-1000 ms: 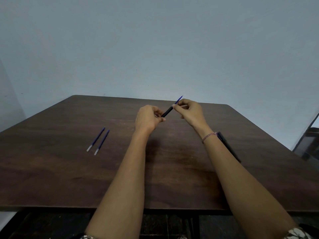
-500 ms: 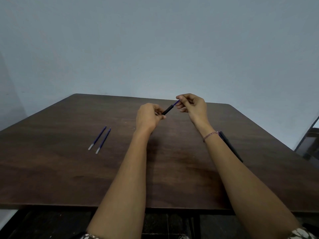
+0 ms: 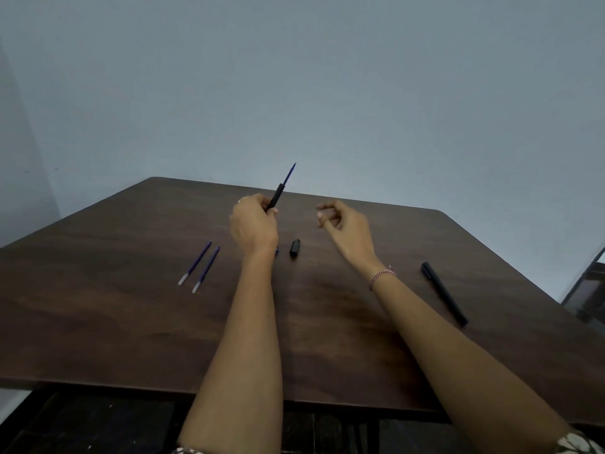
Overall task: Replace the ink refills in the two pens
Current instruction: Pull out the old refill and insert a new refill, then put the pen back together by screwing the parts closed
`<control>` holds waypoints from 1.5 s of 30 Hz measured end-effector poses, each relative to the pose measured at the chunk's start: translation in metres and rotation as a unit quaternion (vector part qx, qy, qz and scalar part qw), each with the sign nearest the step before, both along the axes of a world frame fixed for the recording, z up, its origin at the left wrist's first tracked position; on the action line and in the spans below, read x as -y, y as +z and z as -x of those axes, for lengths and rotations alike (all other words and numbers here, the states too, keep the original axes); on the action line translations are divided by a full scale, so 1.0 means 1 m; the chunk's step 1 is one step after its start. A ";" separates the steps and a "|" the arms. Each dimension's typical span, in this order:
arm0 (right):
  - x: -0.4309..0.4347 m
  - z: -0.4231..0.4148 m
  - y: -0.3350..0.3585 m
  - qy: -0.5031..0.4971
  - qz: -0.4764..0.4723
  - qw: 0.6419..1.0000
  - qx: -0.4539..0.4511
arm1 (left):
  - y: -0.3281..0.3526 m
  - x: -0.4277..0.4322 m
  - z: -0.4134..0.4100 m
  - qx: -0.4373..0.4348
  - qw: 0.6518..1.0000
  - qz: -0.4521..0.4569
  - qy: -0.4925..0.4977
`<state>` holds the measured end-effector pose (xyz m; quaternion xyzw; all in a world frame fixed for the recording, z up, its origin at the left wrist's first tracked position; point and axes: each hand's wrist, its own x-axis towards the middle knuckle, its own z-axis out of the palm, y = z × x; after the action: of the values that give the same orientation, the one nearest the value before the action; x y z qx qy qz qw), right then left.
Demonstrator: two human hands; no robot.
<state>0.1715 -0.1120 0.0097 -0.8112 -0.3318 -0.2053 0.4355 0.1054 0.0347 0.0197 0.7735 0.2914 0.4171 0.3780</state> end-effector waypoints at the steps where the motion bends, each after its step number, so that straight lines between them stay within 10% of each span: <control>1: -0.007 0.003 0.000 -0.001 0.032 0.999 -0.001 | 0.000 -0.001 0.002 0.005 1.000 0.004 0.013; 17: -0.091 0.015 0.003 -0.042 0.305 0.952 0.005 | -0.003 -0.002 0.000 0.044 0.999 0.003 0.031; 24: -0.052 -0.012 0.031 -0.072 -0.020 0.983 -0.166 | -0.006 0.008 -0.002 0.021 1.000 -0.012 0.000; 30: 0.015 -0.044 0.037 -0.006 -0.383 0.882 -0.273 | -0.005 0.033 -0.008 0.005 0.991 -0.109 -0.083; 45: 0.028 -0.028 0.036 0.059 -0.469 0.859 -0.197 | -0.010 0.044 -0.017 -0.040 0.977 -0.186 -0.095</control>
<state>0.1991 -0.1400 0.0460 -0.5136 -0.1505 -0.1468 0.8319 0.1224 -0.0093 0.0095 0.8704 0.1490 0.3949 0.2534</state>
